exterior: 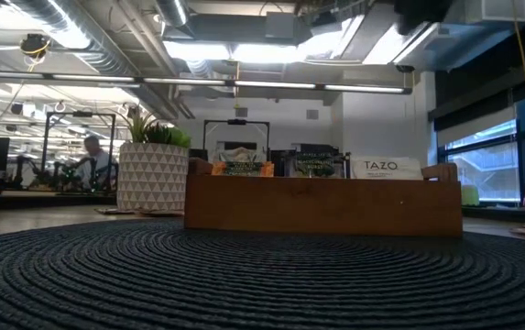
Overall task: Pick & Place Tea
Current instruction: Put the orange tea bag into the left slot of the wooden organizer
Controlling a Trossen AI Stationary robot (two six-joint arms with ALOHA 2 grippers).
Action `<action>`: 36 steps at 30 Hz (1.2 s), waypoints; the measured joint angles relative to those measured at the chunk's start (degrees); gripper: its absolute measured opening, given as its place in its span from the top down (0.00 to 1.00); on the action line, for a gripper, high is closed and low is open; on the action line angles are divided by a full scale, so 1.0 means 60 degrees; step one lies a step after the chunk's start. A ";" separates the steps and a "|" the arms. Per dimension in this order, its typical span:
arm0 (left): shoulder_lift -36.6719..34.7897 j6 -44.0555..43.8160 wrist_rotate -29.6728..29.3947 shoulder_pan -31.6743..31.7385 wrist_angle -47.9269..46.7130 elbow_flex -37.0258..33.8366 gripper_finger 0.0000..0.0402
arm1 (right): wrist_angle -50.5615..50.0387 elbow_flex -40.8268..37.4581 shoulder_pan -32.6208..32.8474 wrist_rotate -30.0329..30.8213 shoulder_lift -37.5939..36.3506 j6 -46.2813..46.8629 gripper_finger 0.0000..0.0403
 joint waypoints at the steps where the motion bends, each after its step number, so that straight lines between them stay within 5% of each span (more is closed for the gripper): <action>1: 0.0006 0.0413 0.0358 0.0237 0.0443 -0.0055 1.00 | -0.0226 0.0000 0.0167 0.0033 0.0000 0.0100 0.73; 8: 0.0286 0.2675 0.2137 0.1364 0.1699 -0.0235 1.00 | -0.2817 -0.0004 0.1554 0.1826 -0.0014 0.3065 0.73; 15: 0.0330 0.3446 0.4855 0.2757 0.1774 -0.0243 1.00 | -0.3243 -0.0004 0.2363 0.1501 -0.0015 0.4140 0.73; 22: 0.0330 0.3750 0.4664 0.3294 0.2303 -0.0251 1.00 | -0.2557 -0.0517 0.2966 0.2193 -0.0025 0.5485 0.73; 29: 0.0344 0.3224 0.5380 0.3288 0.7243 -0.2491 1.00 | -0.0005 -0.1798 0.2942 0.2249 -0.0016 0.5478 0.73; 36: 0.0337 0.2421 0.4495 0.3390 0.9879 -0.4420 1.00 | 0.0019 -0.3010 0.2892 0.2296 -0.1004 0.5768 0.73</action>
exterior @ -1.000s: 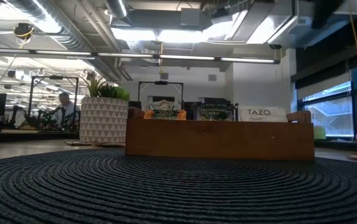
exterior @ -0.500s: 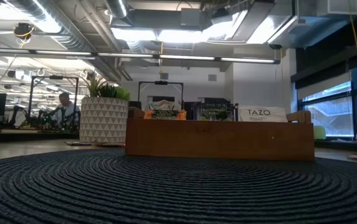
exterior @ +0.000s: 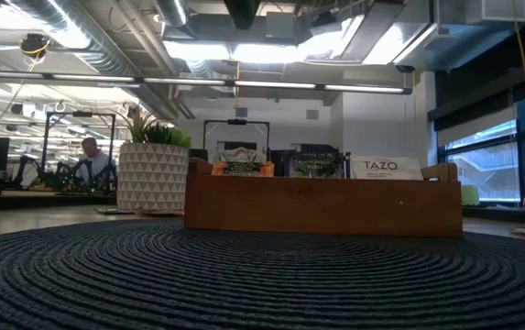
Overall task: Pick & Place Tea
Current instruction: Put the orange tea bag into the left slot of the wooden organizer
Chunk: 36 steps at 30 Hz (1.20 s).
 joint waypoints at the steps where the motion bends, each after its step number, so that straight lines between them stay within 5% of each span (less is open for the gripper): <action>1: -0.0002 -0.0010 -0.0164 0.0004 0.0115 -0.0100 1.00 | 0.0017 -0.0279 -0.0040 0.0000 -0.0285 0.0080 0.73; 10: 0.0009 -0.0004 -0.0916 -0.0022 0.0842 -0.0147 1.00 | 0.0330 -0.3709 -0.0892 -0.0419 -0.2942 0.2337 0.73; 18: 0.0010 0.0003 -0.0925 -0.0025 0.1357 -0.0143 1.00 | 0.3082 -0.5802 -0.1571 -0.1210 -0.3094 0.2684 0.73; 36: 0.0379 -0.0435 -0.1457 -0.0712 0.1779 -0.0135 1.00 | 0.5376 -0.6603 -0.1208 -0.1854 -0.2400 0.2577 0.73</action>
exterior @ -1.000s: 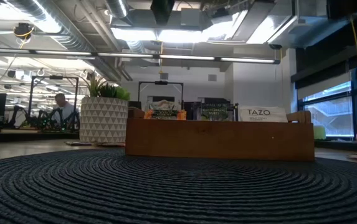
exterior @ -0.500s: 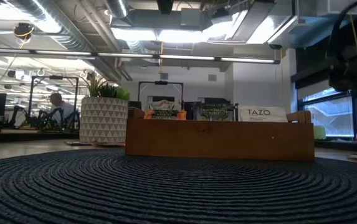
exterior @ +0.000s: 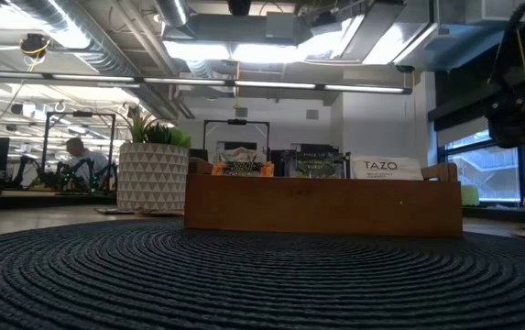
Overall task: Pick & Place Tea
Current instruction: Put the orange tea bag into the left slot of the wooden organizer
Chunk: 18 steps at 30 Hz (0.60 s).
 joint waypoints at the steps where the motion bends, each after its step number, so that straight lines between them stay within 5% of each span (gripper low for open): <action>1: 0.0131 0.0008 -0.0174 -0.0128 0.0122 0.0003 1.00 | 0.0315 0.0005 0.0113 -0.0012 0.0141 0.0000 0.73; 9: 0.1413 -0.0406 -0.1424 -0.0903 0.0889 0.0378 1.00 | 0.3323 0.0285 0.1158 0.0036 0.2017 0.0090 0.73; 18: 0.2481 -0.0473 -0.1315 -0.1186 0.0795 0.1540 1.00 | 0.3213 0.2232 0.2209 -0.0012 0.3983 -0.0024 0.73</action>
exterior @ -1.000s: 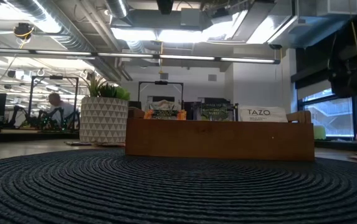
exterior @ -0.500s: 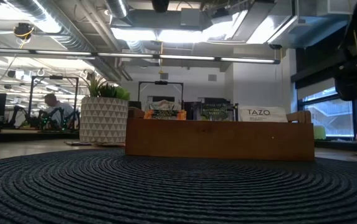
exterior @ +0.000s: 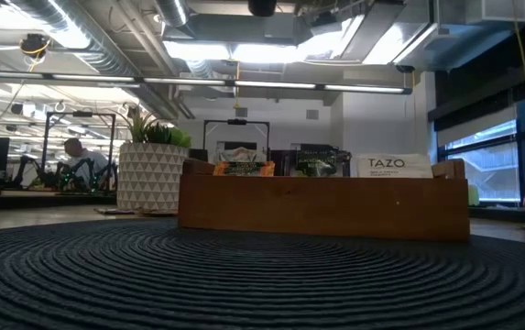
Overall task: Pick & Place Tea
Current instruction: Put the orange tea bag into the left slot of the wooden organizer
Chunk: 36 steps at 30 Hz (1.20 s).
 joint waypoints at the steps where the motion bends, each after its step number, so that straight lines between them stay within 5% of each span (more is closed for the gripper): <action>1: 0.0150 0.0000 0.0003 -0.0003 0.0000 0.0108 1.00 | -0.0058 0.0268 0.0084 0.0000 0.0228 -0.0085 0.73; 6: 0.0720 0.0533 -0.0113 -0.0095 -0.0563 0.0639 1.00 | -0.0017 0.1416 0.0283 0.0048 0.1272 -0.0497 0.73; 13: 0.1409 0.0679 -0.0465 -0.0309 -0.4683 0.2536 1.00 | -0.0342 0.2297 0.0286 0.0476 0.1576 -0.1161 0.73; 16: 0.1689 0.0605 -0.0700 -0.0392 -0.5512 0.3308 1.00 | -0.1885 0.2682 0.0279 0.0608 0.1223 -0.1204 0.73; 23: 0.2618 0.0518 -0.0434 -0.0368 -0.5606 0.4568 1.00 | -0.5260 0.3804 0.0337 0.0567 0.0434 -0.1058 0.73; 31: 0.4044 0.0356 -0.0663 -0.0288 -0.5716 0.6118 1.00 | -0.6328 0.4154 0.0330 0.0391 0.0124 -0.1059 0.73; 36: 0.4774 -0.0069 -0.1633 -0.0295 -0.5838 0.6896 1.00 | -0.6376 0.4154 0.0330 -0.0029 0.0132 -0.1066 0.73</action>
